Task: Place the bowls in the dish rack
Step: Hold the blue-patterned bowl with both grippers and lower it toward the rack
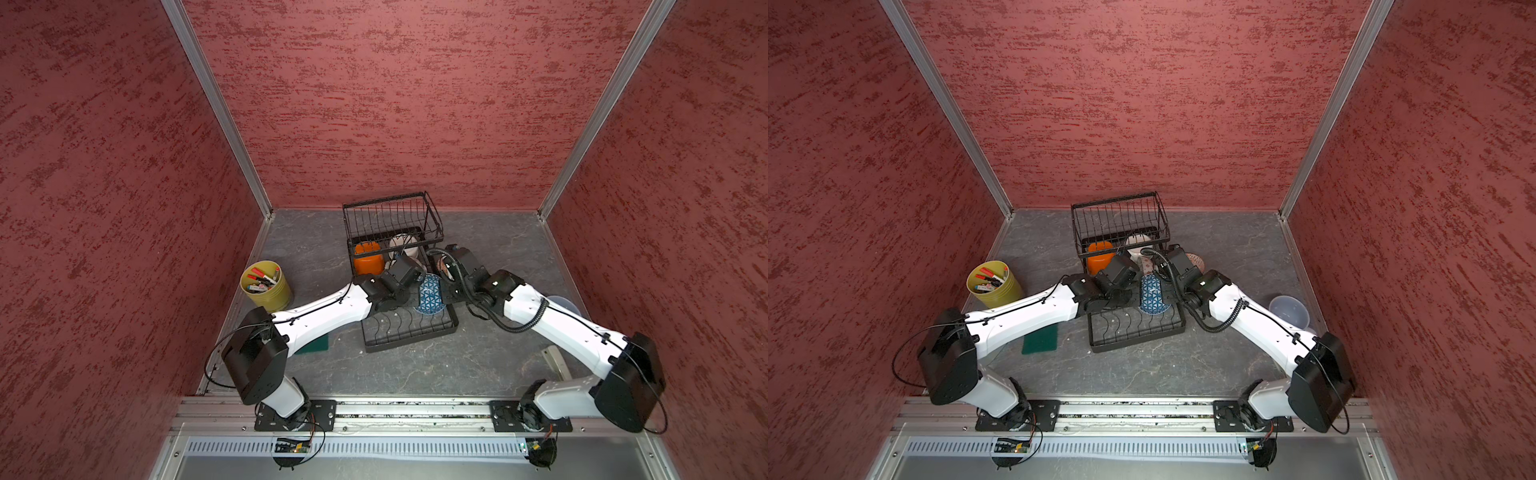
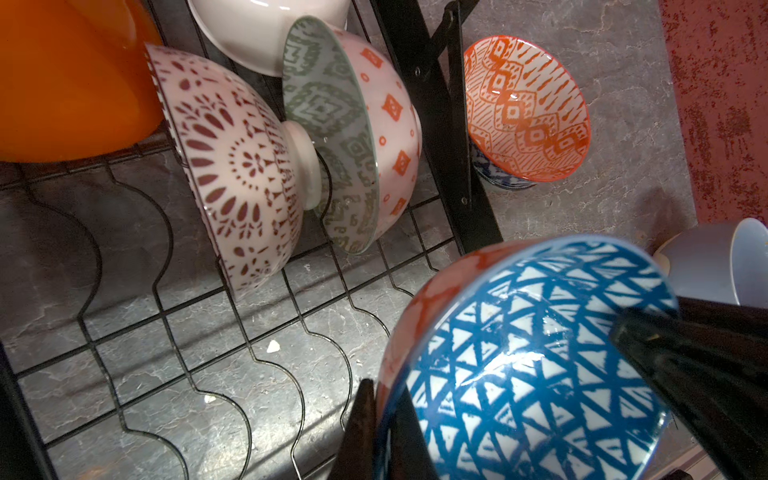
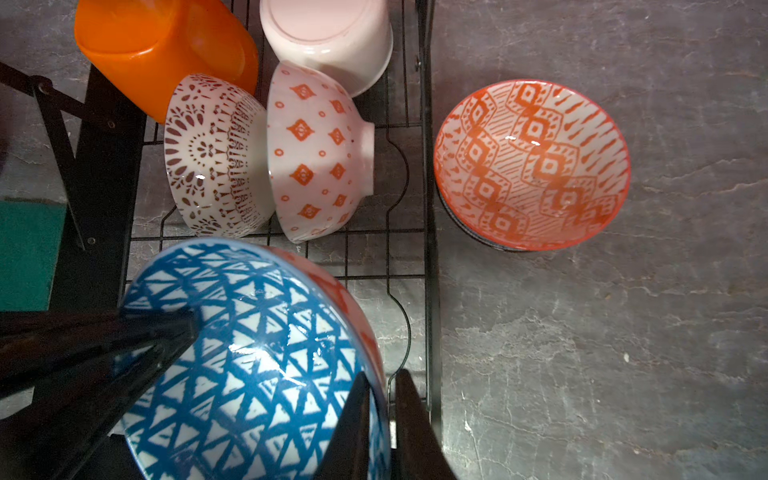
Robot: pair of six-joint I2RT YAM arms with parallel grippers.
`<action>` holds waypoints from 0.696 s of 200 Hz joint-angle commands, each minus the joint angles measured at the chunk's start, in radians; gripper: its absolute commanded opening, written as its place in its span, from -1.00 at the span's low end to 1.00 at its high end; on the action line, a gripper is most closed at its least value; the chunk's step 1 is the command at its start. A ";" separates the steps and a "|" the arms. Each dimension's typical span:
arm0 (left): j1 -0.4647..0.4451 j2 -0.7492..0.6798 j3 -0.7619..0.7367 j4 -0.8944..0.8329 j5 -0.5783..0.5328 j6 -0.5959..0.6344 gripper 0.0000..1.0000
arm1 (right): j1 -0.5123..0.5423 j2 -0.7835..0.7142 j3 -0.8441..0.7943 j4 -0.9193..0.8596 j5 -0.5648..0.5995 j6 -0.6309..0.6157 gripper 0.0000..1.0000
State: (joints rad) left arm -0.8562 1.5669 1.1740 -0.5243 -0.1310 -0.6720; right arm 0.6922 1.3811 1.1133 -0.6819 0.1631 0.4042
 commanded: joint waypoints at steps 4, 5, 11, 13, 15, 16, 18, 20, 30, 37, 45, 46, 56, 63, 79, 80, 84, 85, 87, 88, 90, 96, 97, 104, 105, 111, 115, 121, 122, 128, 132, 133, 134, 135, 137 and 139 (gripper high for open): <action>0.007 -0.030 -0.003 0.033 0.010 0.011 -1.00 | 0.006 0.003 0.000 -0.001 0.011 0.008 -0.71; 0.008 -0.030 -0.004 0.033 0.010 0.012 -1.00 | 0.006 0.004 0.000 -0.001 0.011 0.009 -0.71; 0.008 -0.030 -0.004 0.036 0.010 0.012 -1.00 | 0.005 0.006 0.000 0.000 0.009 0.010 -0.71; 0.008 -0.031 -0.004 0.035 0.011 0.012 -1.00 | 0.005 0.006 0.000 0.001 0.009 0.010 -0.71; 0.008 -0.031 -0.004 0.037 0.011 0.011 -1.00 | 0.005 0.007 0.001 0.001 0.008 0.010 -0.71; 0.007 -0.031 -0.004 0.037 0.011 0.012 -1.00 | 0.005 0.007 0.001 0.002 0.007 0.010 -0.71; 0.007 -0.030 -0.004 0.037 0.011 0.013 -1.00 | 0.005 0.009 -0.001 0.002 0.007 0.010 -0.71; 0.008 -0.031 -0.004 0.037 0.011 0.012 -1.00 | 0.005 0.009 -0.001 0.002 0.007 0.010 -0.72; 0.009 -0.033 -0.005 0.039 0.012 0.014 -1.00 | 0.005 0.011 -0.004 0.006 0.006 0.010 -0.73; 0.009 -0.034 -0.007 0.040 0.013 0.014 -1.00 | 0.006 0.013 -0.005 0.008 0.006 0.009 -0.74; 0.010 -0.036 -0.008 0.042 0.013 0.014 -1.00 | 0.006 0.016 -0.007 0.010 0.006 0.010 -0.84; 0.010 -0.037 -0.009 0.042 0.013 0.014 -1.00 | 0.006 0.016 -0.007 0.010 0.006 0.010 -0.85; 0.011 -0.039 -0.014 0.043 0.013 0.011 -1.00 | 0.005 0.020 -0.007 0.009 0.007 0.010 -0.87; 0.012 -0.041 -0.019 0.048 0.014 0.009 -1.00 | 0.004 0.019 -0.005 0.011 0.007 0.009 -0.93; 0.016 -0.049 -0.032 0.061 0.025 0.006 -1.00 | 0.006 0.022 -0.004 0.014 0.012 0.008 -1.00; 0.016 -0.049 -0.033 0.062 0.025 0.006 -1.00 | 0.006 0.021 -0.003 0.014 0.013 0.008 -1.00; 0.016 -0.051 -0.037 0.065 0.027 0.006 -1.00 | 0.005 0.022 -0.001 0.015 0.014 0.008 -1.00; 0.016 -0.052 -0.038 0.065 0.027 0.005 -1.00 | 0.006 0.021 -0.001 0.015 0.015 0.008 -1.00; 0.017 -0.053 -0.039 0.065 0.027 0.005 -0.97 | 0.007 0.021 -0.001 0.014 0.016 0.009 -1.00; 0.017 -0.053 -0.040 0.066 0.027 0.005 -0.96 | 0.007 0.021 0.000 0.013 0.016 0.009 -1.00; 0.017 -0.055 -0.042 0.067 0.027 0.005 -0.93 | 0.007 0.020 0.000 0.013 0.016 0.009 -1.00; 0.018 -0.058 -0.046 0.070 0.027 0.004 -0.86 | 0.007 0.018 0.003 0.013 0.019 0.010 -1.00; 0.019 -0.059 -0.047 0.070 0.027 0.003 -0.85 | 0.006 0.018 0.003 0.013 0.020 0.010 -1.00; 0.017 -0.063 -0.053 0.074 0.027 0.005 -0.80 | 0.007 0.014 0.007 0.012 0.022 0.012 -1.00; 0.017 -0.063 -0.053 0.075 0.027 0.004 -0.79 | 0.007 0.013 0.008 0.012 0.022 0.012 -1.00; 0.019 -0.068 -0.057 0.076 0.025 0.004 -0.71 | 0.008 0.008 0.009 0.012 0.026 0.015 -1.00; 0.019 -0.072 -0.062 0.076 0.025 0.003 -0.64 | 0.009 0.005 0.012 0.011 0.028 0.015 -1.00; 0.019 -0.077 -0.068 0.079 0.024 0.003 -0.54 | 0.013 0.000 0.015 0.009 0.033 0.015 -1.00; 0.019 -0.077 -0.068 0.079 0.024 0.003 -0.54 | 0.013 0.000 0.016 0.009 0.034 0.015 -1.00; 0.019 -0.082 -0.074 0.084 0.024 0.003 -0.52 | 0.016 -0.004 0.021 0.003 0.044 0.017 -1.00; 0.021 -0.085 -0.077 0.085 0.024 0.003 -0.50 | 0.018 -0.006 0.025 -0.001 0.053 0.018 -1.00; 0.021 -0.085 -0.077 0.086 0.024 0.003 -0.49 | 0.019 -0.006 0.026 -0.001 0.055 0.019 -1.00; 0.021 -0.087 -0.078 0.087 0.024 0.003 -0.49 | 0.019 -0.007 0.028 -0.003 0.057 0.020 -1.00; 0.021 -0.087 -0.080 0.087 0.024 0.003 -0.48 | 0.020 -0.008 0.029 -0.004 0.060 0.021 -1.00; 0.022 -0.088 -0.082 0.087 0.025 0.003 -0.45 | 0.022 -0.008 0.030 -0.007 0.066 0.022 -1.00; 0.024 -0.089 -0.084 0.087 0.025 0.003 -0.42 | 0.024 -0.008 0.033 -0.011 0.073 0.023 -1.00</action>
State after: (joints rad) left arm -0.8406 1.5188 1.1088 -0.4782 -0.1074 -0.6651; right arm 0.7040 1.3964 1.1126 -0.6907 0.1677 0.3969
